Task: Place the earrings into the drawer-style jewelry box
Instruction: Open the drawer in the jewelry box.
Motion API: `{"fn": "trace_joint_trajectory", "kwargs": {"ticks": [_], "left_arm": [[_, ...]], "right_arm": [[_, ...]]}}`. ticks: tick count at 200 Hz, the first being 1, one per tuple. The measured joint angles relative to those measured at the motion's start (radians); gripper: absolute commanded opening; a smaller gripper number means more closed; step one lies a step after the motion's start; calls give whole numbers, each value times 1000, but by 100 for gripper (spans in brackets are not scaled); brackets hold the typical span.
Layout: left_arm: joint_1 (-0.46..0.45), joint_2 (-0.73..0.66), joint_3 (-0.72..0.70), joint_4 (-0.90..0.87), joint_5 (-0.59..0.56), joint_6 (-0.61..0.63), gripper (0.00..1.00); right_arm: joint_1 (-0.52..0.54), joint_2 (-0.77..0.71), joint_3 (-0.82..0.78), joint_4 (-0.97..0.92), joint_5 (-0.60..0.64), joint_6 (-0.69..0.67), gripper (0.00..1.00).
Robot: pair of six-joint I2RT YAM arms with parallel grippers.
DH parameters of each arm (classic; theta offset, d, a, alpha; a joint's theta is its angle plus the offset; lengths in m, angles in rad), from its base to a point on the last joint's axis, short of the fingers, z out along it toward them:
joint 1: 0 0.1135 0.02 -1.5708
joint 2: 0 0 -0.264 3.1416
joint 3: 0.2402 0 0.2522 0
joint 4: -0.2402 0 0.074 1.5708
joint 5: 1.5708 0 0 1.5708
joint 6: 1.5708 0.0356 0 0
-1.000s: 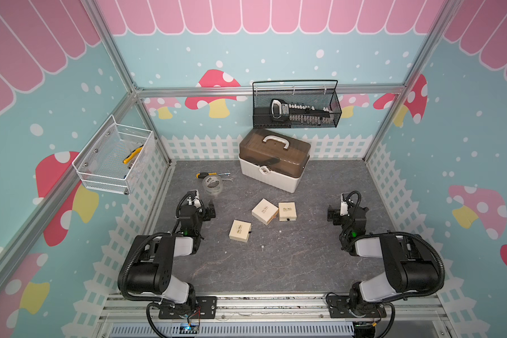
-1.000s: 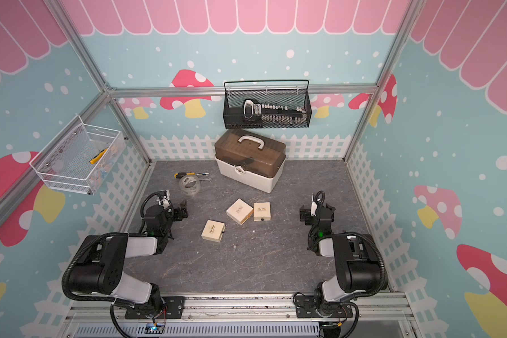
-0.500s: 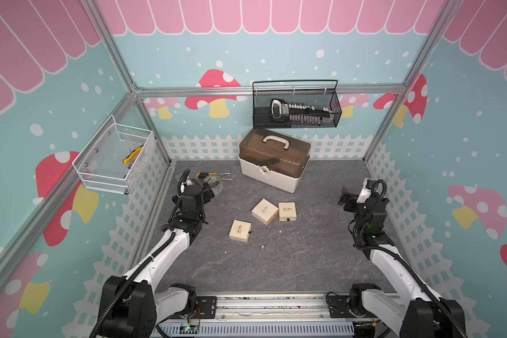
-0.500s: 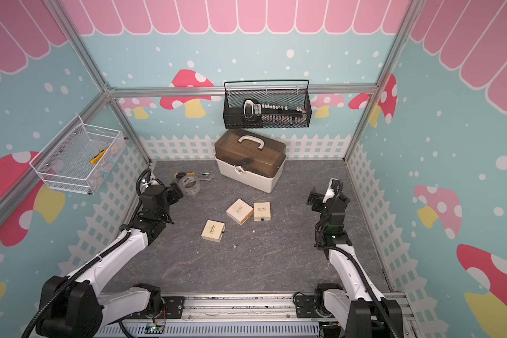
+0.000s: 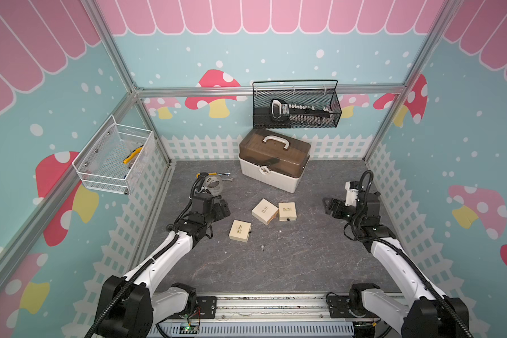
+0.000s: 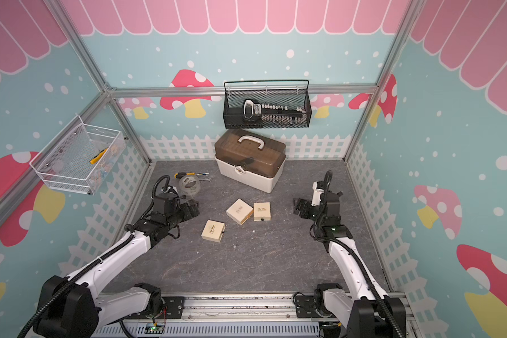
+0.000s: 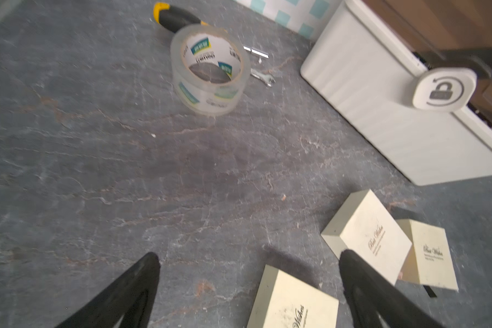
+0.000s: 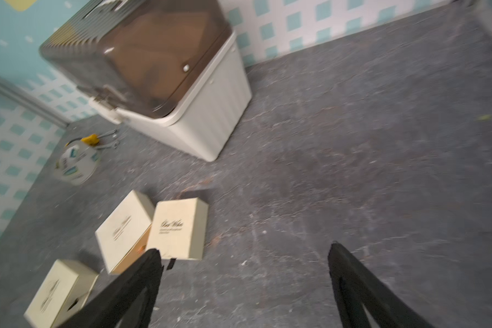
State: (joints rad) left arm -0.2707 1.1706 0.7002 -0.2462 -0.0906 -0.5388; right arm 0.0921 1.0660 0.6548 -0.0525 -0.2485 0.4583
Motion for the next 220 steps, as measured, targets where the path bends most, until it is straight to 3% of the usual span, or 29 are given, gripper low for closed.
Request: {"fn": "trace_joint_trajectory", "kwargs": {"ticks": [39,94,167,220], "left_arm": [[3,1,-23,-15,93,-41,99],[79,9,-110,50,269,-114,97],[82,156,-111,124,357,-128,86],[43,228,-92,158,388,-113,79]], "right_arm": [[214,64,2,-31,-83,-6,85],[428,229,61,-35,-130,-43,76],[586,494,244,-30,-197,-128,56],[644,655,349,-32,-214,-149,45]]}}
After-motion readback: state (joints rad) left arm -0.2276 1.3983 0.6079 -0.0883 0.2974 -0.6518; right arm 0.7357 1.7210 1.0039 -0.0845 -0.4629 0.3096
